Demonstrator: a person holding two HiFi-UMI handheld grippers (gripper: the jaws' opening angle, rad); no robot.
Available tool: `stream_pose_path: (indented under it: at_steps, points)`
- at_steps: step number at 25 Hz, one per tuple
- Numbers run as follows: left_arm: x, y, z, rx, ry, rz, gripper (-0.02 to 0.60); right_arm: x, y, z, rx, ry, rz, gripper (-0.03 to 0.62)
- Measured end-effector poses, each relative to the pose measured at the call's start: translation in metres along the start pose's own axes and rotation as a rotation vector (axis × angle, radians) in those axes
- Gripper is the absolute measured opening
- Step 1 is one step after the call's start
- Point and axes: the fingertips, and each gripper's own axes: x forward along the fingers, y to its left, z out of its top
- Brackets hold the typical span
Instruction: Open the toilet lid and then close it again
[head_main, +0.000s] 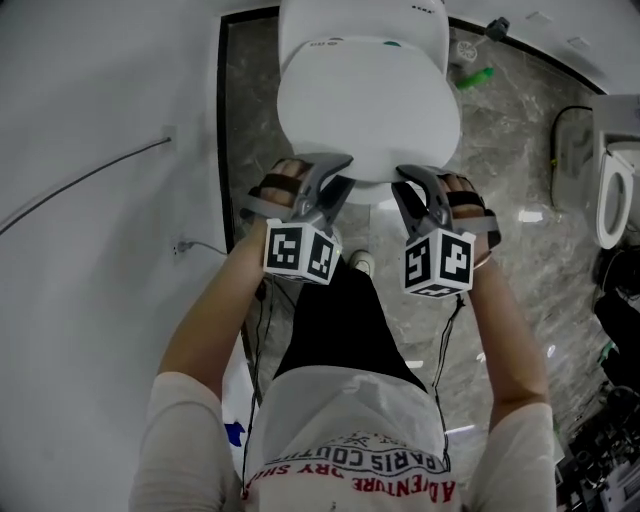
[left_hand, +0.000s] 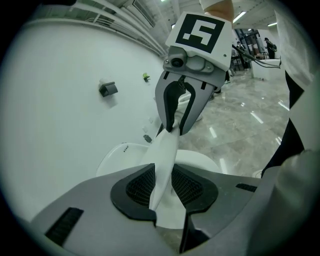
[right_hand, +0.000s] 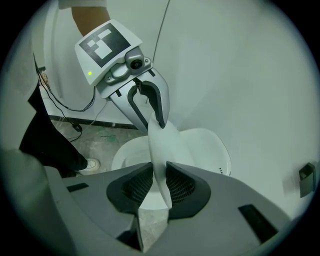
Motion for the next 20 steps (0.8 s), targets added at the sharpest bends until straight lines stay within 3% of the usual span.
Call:
stream_pose_path:
  at_steps: [10, 20]
  points:
    - [0.017, -0.061, -0.029, -0.017, 0.040, 0.092, 0.115, 0.028, 0.060, -0.022, -0.053, -0.030, -0.073, 0.058]
    - [0.046, -0.119, -0.062, 0.067, 0.121, 0.099, 0.137, 0.067, 0.114, -0.050, -0.108, 0.018, -0.059, 0.065]
